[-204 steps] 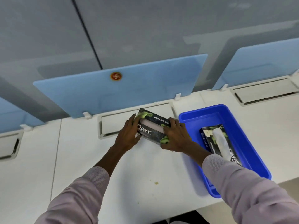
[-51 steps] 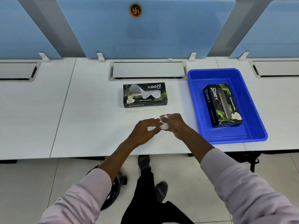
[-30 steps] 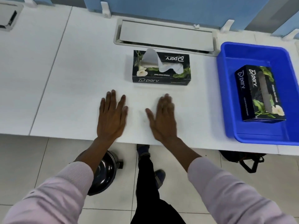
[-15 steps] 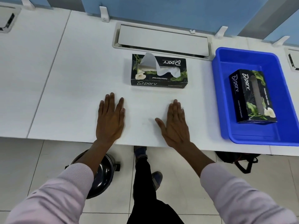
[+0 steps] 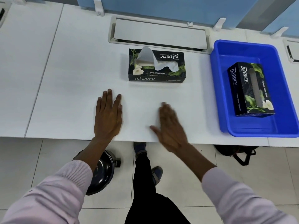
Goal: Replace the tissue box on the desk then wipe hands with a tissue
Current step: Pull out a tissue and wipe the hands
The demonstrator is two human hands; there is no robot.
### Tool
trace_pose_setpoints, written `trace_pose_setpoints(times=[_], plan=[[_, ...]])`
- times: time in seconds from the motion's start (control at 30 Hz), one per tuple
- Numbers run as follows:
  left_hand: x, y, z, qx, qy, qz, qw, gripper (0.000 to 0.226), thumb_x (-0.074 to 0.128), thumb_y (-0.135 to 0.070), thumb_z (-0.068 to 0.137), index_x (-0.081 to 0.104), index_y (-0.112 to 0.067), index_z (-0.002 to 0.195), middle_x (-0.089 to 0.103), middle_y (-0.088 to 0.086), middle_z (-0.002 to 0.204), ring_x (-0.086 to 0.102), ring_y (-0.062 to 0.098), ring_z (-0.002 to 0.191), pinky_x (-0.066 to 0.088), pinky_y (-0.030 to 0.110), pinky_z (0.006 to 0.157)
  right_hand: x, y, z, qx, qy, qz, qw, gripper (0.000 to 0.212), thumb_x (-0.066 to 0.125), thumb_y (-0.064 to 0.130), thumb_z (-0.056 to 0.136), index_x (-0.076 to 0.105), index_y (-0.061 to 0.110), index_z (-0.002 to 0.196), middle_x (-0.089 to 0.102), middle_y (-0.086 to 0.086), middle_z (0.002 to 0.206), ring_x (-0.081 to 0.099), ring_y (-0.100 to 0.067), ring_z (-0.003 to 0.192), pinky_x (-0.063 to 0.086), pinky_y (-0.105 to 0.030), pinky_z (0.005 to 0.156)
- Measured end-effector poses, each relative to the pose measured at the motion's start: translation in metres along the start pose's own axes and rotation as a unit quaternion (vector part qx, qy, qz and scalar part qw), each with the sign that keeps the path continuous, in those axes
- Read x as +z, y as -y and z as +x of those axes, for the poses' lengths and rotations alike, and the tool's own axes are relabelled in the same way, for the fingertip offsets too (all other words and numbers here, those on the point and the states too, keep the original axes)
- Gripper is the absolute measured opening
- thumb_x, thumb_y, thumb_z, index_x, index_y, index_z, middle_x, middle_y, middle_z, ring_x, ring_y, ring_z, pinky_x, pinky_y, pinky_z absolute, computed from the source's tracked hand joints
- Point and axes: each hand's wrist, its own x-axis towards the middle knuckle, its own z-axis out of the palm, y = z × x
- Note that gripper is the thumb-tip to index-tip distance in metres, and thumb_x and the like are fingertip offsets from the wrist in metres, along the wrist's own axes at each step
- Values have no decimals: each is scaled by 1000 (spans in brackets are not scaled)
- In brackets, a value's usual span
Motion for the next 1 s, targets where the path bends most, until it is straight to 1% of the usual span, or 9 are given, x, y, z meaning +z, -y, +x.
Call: trace_pose_setpoints(times=[0.1, 0.2, 0.37, 0.5, 0.57, 0.7, 0.83, 0.9, 1.0], plan=[[1, -2, -1, 1, -6, 5, 1000, 48, 28, -25, 107, 40, -14, 152, 26, 21, 164, 22, 37, 154, 18, 50, 126, -4, -30, -19, 83, -28, 20, 996, 87, 26, 59, 100, 9, -4, 158, 2, -20, 168, 2, -32, 158, 10, -45, 128], [0, -4, -1, -2, -8, 12, 1000, 47, 30, -23, 107, 40, -13, 152, 26, 22, 164, 23, 37, 154, 18, 51, 126, 1, 0, -12, 141, -38, 67, 987, 84, 31, 55, 102, 7, -4, 158, 0, -21, 168, -1, -32, 158, 7, -47, 128], [-2, -3, 0, -3, -3, 5, 1000, 47, 31, -22, 106, 41, -13, 151, 28, 22, 164, 24, 38, 154, 20, 52, 125, 26, 102, -9, -22, -9, 90, 996, 80, 27, 51, 103, 11, -5, 157, -1, -24, 168, -3, -35, 157, 4, -49, 128], [-3, -1, 0, 3, 0, -1, 1000, 48, 30, -22, 106, 41, -13, 151, 28, 21, 164, 24, 37, 154, 20, 51, 126, 26, 91, -16, -98, -6, 33, 995, 83, 29, 56, 101, 20, -6, 156, 10, -24, 167, 7, -36, 157, 12, -49, 128], [-3, 0, 0, 5, -2, 2, 1000, 48, 29, -22, 105, 41, -13, 151, 28, 21, 164, 24, 37, 154, 20, 51, 125, 21, 52, -18, -60, -7, 8, 998, 85, 29, 58, 100, 19, -5, 156, 9, -23, 167, 8, -36, 157, 11, -48, 128], [-2, -3, -1, 5, -6, 1, 1000, 48, 29, -21, 106, 40, -11, 152, 26, 23, 164, 22, 39, 154, 19, 52, 125, 8, -21, -36, 95, -27, 26, 995, 88, 24, 61, 100, 7, -3, 158, 0, -19, 169, -1, -31, 158, 9, -46, 129], [0, -5, -1, 4, -8, 7, 1000, 49, 28, -20, 105, 39, -10, 152, 25, 24, 164, 22, 40, 154, 18, 53, 125, 8, 10, -22, 200, -61, 109, 972, 89, 24, 62, 100, 4, -3, 158, -5, -19, 169, -7, -29, 158, 4, -48, 128], [1, -5, -1, 5, -13, 4, 1000, 49, 29, -18, 105, 39, -10, 152, 25, 24, 164, 22, 39, 154, 18, 53, 125, 14, 52, -9, 165, -52, 110, 979, 87, 19, 59, 101, 4, -4, 158, -5, -22, 168, -8, -33, 157, 3, -50, 128], [1, -1, -1, 5, -8, -12, 1000, 48, 31, -17, 104, 40, -10, 151, 26, 23, 164, 22, 38, 154, 18, 52, 126, 31, 113, -5, 39, -33, 99, 994, 79, 18, 53, 104, 10, -5, 157, 0, -24, 168, -4, -35, 157, 5, -50, 128]])
